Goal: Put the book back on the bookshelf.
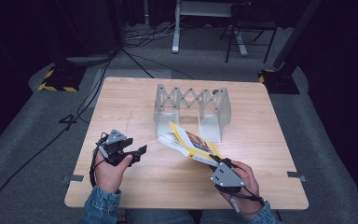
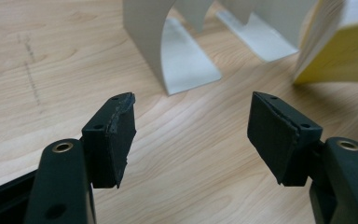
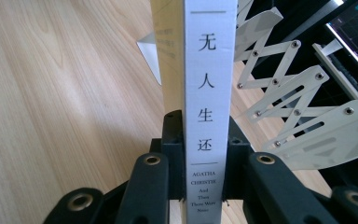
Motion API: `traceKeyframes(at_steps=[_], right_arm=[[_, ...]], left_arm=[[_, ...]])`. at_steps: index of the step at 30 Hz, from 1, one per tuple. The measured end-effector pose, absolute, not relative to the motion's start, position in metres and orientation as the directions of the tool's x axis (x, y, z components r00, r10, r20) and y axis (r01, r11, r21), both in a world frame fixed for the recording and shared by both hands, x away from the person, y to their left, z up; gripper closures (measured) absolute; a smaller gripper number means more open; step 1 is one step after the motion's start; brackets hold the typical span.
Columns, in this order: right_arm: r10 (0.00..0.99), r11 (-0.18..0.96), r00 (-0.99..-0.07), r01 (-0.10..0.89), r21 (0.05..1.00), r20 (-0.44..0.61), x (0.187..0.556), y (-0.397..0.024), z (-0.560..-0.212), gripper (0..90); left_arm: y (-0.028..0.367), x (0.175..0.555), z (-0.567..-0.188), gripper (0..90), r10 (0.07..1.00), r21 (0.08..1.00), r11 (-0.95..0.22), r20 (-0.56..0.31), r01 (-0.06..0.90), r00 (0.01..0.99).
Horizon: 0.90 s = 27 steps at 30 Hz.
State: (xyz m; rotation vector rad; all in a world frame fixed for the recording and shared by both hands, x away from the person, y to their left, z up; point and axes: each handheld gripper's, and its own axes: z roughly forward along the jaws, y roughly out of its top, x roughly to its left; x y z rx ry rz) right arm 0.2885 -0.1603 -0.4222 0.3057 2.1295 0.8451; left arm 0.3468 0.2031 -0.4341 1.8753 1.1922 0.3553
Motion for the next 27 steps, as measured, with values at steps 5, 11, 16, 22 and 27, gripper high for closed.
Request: traceKeyframes(at_steps=[5,11,16,22,27], right_arm=[[0.484,0.733,-0.645,-0.07,0.676,-0.591,0.291,-0.162,-0.415,76.3],[0.533,0.678,-0.648,-0.057,0.733,-0.544,0.296,-0.167,-0.403,76.3],[0.55,0.663,-0.637,-0.059,0.746,-0.54,0.299,-0.171,-0.396,76.3],[0.579,0.637,-0.623,-0.056,0.768,-0.526,0.304,-0.177,-0.386,76.3],[0.601,0.613,-0.625,-0.038,0.789,-0.498,0.309,-0.181,-0.382,76.3]], left_arm=[[0.213,0.346,-0.445,32.6,0.859,0.756,-0.176,-0.195,0.63,0.474],[0.226,0.343,-0.457,32.0,0.879,0.737,-0.204,-0.153,0.645,0.452],[0.234,0.342,-0.466,30.4,0.883,0.731,-0.226,-0.126,0.645,0.451],[0.243,0.345,-0.481,28.9,0.892,0.707,-0.227,-0.125,0.67,0.434],[0.246,0.349,-0.489,29.3,0.895,0.698,-0.227,-0.124,0.679,0.427]])
